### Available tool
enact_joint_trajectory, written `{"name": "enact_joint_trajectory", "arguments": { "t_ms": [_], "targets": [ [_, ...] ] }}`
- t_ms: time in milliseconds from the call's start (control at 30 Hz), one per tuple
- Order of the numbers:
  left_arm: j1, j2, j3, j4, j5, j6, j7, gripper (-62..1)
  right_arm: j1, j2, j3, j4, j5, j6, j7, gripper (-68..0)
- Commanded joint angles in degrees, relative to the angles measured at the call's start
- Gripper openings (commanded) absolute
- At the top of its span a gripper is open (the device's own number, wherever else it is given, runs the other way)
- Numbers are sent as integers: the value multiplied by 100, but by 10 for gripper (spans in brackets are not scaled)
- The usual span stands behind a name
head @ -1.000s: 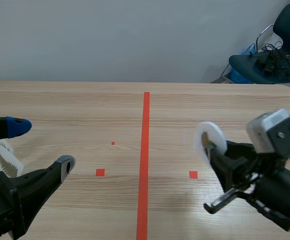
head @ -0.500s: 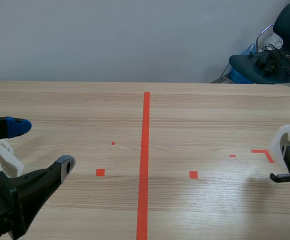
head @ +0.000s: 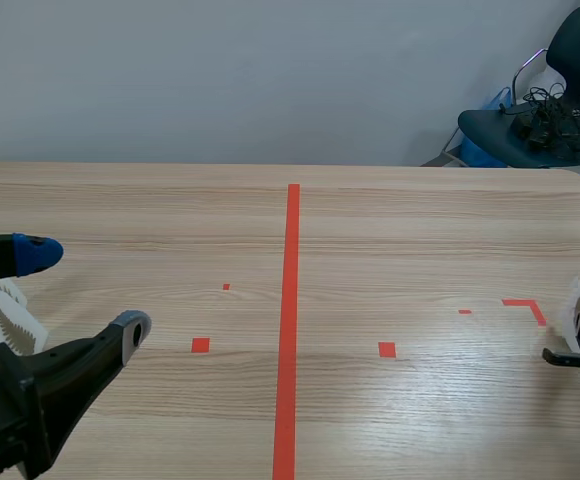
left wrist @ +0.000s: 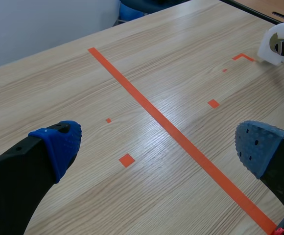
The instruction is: Do the leaf sorting experiment
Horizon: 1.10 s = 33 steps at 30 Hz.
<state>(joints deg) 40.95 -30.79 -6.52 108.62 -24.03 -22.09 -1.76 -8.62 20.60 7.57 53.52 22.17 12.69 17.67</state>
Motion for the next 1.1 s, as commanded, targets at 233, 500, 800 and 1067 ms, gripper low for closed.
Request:
{"name": "enact_joint_trajectory", "arguments": {
  "t_ms": [233, 500, 800, 1067],
  "targets": [
    [-17, 26, -24, 35, -52, -11, -70, 14, -13, 184, -2, 92, 57, -68, 223, -417],
    [-17, 26, -24, 35, -52, -11, -66, 14, -76, 584, 35, 955, 57, 199, 304, -71],
    [-17, 26, -24, 35, -52, -11, -52, 14, -868, 750, 42, 3547, 66, 240, -474, -28],
    [-20, 26, -24, 35, -52, -11, -55, 14, -2393, 909, 42, 5412, 452, 918, -1191, -28]
  ]
}}
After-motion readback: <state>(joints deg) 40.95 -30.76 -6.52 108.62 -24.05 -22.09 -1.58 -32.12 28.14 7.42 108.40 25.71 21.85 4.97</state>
